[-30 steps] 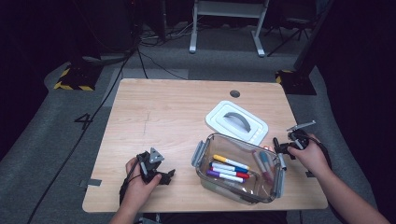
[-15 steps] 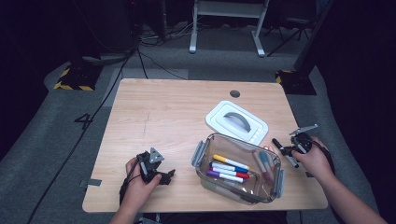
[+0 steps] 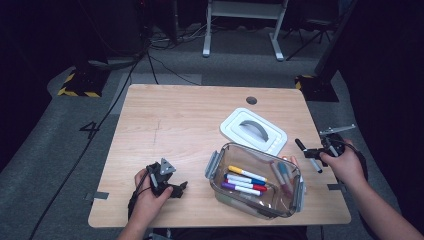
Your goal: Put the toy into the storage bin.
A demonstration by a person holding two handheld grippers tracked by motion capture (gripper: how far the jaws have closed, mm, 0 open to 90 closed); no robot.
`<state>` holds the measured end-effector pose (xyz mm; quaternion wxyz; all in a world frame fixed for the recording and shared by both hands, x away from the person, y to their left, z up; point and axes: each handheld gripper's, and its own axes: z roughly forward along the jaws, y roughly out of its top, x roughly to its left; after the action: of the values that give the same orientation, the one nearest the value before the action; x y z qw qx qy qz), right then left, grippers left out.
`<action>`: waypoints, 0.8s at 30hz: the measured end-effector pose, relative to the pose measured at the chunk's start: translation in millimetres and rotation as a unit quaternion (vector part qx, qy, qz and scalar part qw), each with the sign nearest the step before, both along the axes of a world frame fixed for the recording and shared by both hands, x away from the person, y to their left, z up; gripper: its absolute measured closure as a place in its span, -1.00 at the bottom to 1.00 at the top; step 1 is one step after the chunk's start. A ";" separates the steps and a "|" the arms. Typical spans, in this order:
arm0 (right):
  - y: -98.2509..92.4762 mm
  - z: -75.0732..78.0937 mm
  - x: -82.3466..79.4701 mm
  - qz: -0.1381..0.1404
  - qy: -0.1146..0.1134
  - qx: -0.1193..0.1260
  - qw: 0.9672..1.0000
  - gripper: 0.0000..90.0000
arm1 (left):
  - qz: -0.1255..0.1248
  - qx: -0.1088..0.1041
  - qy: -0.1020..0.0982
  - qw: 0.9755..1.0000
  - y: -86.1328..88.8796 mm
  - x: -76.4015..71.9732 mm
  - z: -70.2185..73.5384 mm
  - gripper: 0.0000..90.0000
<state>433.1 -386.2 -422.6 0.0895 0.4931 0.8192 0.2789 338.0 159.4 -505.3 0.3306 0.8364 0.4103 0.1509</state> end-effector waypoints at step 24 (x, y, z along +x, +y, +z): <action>93.3 92.5 -43.9 0.165 -0.032 0.073 0.983 0.72 | 0.000 0.000 0.000 1.000 0.0 0.0 0.0 -0.85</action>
<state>389.2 -293.0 -330.1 0.0322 0.3471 0.8633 0.3649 338.0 159.4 -505.2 0.3305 0.8364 0.4103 0.1508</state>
